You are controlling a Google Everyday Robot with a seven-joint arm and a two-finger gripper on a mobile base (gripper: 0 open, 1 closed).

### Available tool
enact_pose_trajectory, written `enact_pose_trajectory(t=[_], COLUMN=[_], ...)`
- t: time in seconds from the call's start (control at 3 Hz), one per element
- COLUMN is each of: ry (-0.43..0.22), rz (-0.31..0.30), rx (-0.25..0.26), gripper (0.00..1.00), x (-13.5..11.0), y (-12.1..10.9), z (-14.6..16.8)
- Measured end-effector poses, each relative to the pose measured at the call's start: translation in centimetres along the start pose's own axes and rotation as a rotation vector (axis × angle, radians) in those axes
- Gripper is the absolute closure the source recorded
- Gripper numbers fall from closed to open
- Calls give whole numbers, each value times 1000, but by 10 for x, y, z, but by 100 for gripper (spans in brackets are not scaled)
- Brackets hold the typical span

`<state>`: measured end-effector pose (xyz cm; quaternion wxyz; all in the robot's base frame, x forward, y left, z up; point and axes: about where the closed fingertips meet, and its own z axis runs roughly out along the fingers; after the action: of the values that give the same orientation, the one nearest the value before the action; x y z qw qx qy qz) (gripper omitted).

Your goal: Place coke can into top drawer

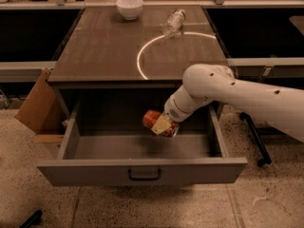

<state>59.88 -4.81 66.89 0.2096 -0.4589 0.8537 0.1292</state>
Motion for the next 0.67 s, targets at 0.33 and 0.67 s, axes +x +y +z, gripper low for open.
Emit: enact_pose_trajectory(t=[0.33,0.67], ry=[25,29], rz=[63,114], rx=[21,22], gripper=[32,9], x=[11,23], y=[-10,-18], z=[13,20])
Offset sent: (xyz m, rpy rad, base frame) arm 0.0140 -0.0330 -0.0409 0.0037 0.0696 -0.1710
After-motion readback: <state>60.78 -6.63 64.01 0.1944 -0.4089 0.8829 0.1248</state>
